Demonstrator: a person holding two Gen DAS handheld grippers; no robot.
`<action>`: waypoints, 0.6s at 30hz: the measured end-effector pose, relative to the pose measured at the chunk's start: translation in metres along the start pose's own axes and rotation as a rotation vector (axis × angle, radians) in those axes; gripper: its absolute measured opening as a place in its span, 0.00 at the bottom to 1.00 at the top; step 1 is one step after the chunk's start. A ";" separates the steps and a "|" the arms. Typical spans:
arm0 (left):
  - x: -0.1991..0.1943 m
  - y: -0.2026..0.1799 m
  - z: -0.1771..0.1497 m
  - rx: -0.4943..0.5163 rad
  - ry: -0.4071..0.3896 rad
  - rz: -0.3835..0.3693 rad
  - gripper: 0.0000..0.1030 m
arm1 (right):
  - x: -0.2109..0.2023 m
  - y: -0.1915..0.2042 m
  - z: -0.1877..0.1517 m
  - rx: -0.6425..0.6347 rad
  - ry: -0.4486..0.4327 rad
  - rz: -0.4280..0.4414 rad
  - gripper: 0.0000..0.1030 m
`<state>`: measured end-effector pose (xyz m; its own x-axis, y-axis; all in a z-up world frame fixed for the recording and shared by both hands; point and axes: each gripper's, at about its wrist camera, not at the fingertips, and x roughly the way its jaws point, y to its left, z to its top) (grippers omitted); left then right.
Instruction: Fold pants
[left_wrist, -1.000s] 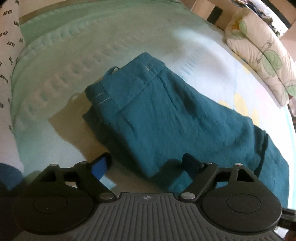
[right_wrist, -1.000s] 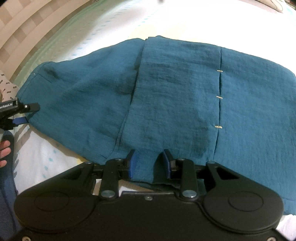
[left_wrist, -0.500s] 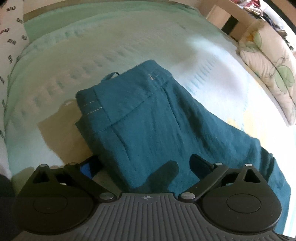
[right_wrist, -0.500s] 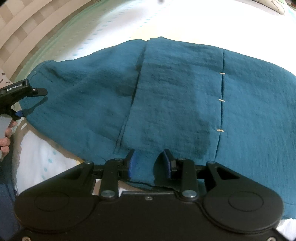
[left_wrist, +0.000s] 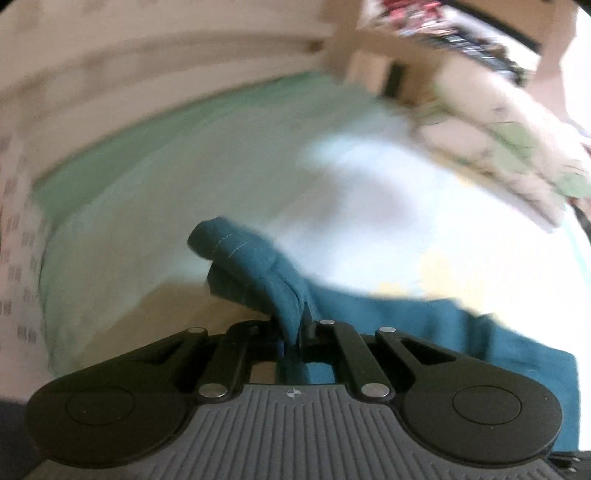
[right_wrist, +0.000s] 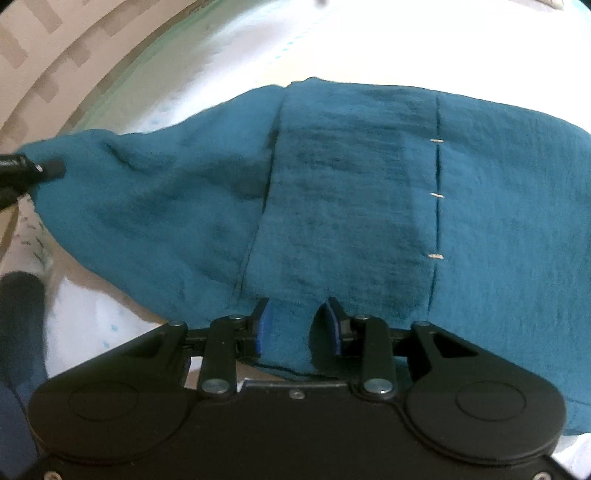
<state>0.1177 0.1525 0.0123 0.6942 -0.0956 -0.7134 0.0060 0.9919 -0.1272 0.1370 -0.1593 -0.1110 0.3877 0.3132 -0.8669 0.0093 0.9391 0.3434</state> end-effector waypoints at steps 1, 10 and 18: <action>-0.010 -0.013 0.004 0.038 -0.027 -0.015 0.05 | -0.004 -0.005 0.001 0.017 -0.006 0.009 0.41; -0.058 -0.161 -0.013 0.309 -0.105 -0.299 0.06 | -0.050 -0.074 0.004 0.156 -0.102 -0.043 0.42; -0.015 -0.247 -0.096 0.444 0.119 -0.492 0.10 | -0.071 -0.136 0.000 0.260 -0.108 -0.124 0.42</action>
<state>0.0371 -0.0986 -0.0118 0.4510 -0.5287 -0.7191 0.6141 0.7685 -0.1798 0.1085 -0.3094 -0.0961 0.4645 0.1681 -0.8695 0.2929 0.8974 0.3300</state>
